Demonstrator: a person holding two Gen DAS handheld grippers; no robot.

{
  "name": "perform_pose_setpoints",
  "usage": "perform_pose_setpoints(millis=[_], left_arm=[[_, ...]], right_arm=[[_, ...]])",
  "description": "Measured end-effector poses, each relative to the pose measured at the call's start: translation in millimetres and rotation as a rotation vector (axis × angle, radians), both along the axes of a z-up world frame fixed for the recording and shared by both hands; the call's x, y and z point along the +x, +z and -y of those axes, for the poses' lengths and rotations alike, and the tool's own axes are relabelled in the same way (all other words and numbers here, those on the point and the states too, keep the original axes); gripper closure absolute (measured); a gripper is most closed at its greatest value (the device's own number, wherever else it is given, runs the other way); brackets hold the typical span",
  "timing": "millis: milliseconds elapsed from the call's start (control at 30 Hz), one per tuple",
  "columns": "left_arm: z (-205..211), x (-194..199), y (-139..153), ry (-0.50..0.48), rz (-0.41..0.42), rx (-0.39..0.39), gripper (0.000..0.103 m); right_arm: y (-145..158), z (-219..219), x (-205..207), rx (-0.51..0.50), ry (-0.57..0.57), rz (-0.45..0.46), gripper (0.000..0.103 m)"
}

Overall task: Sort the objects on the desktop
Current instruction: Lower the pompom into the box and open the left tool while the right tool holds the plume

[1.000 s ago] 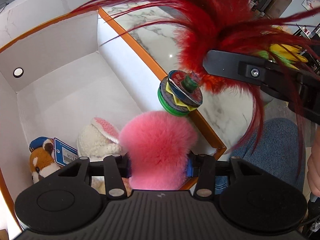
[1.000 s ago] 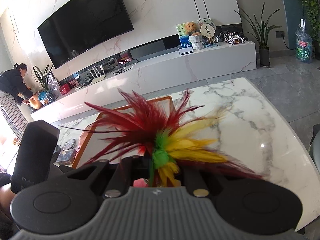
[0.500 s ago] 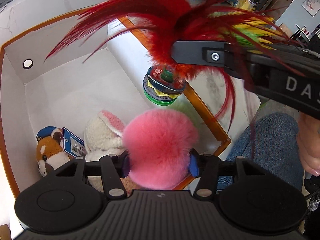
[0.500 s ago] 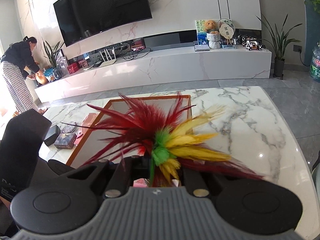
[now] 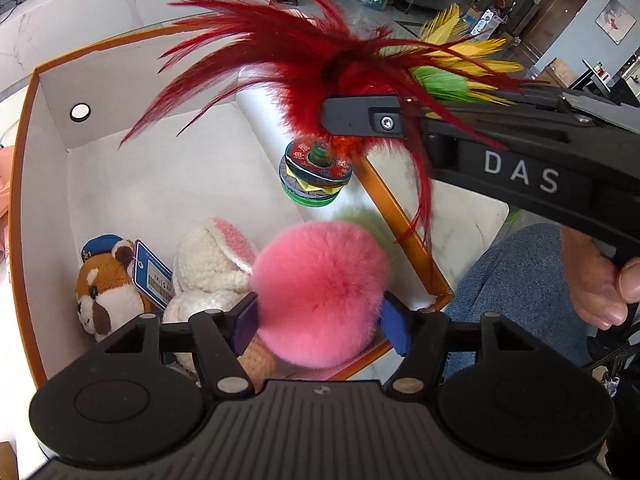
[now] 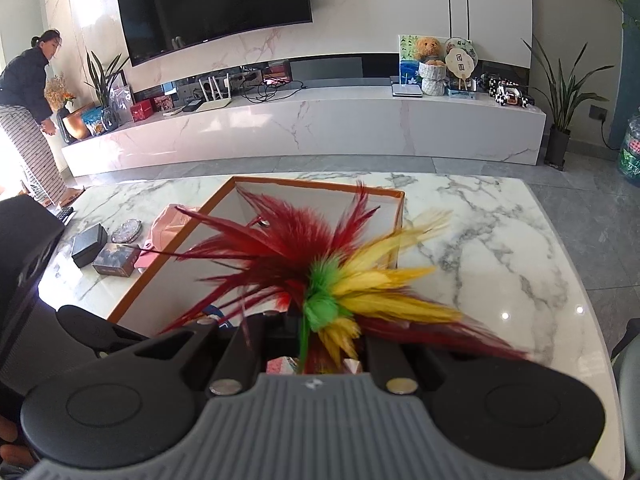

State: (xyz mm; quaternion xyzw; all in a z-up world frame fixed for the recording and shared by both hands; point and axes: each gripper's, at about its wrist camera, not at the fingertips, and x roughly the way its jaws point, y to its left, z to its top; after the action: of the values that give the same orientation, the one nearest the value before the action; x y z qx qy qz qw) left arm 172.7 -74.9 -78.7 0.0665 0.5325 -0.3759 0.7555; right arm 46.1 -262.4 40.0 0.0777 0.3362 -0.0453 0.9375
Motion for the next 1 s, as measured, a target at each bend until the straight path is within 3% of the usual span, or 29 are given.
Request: perform_pose_setpoints(millis=[233, 367, 500, 533, 567, 633, 767, 1000], left_arm=[[-4, 4, 1, 0.004, 0.011, -0.022, 0.027], [-2, -10, 20, -0.002, 0.040, -0.030, 0.022], [-9, -33, 39, 0.006, 0.064, -0.024, 0.022], [-11, -34, 41, 0.010, 0.065, -0.028, 0.033], [-9, -36, 44, 0.014, 0.064, -0.034, 0.050], [-4, -37, 42, 0.018, 0.053, -0.042, 0.063], [19, -33, 34, 0.016, 0.008, -0.040, 0.072], [6, -38, 41, 0.052, 0.033, -0.038, 0.072]], right_arm=[[-1, -3, 4, -0.011, 0.009, -0.020, 0.093], [-3, -4, 6, -0.023, 0.007, -0.040, 0.093], [-6, -4, 7, -0.026, 0.007, -0.051, 0.093], [-6, -5, 7, -0.027, 0.007, -0.053, 0.093], [-6, -5, 8, -0.027, 0.007, -0.054, 0.093], [-7, -6, 8, -0.026, 0.007, -0.056, 0.093], [-7, -7, 9, -0.026, 0.008, -0.061, 0.093], [-9, -10, 10, -0.045, 0.031, -0.090, 0.093]])
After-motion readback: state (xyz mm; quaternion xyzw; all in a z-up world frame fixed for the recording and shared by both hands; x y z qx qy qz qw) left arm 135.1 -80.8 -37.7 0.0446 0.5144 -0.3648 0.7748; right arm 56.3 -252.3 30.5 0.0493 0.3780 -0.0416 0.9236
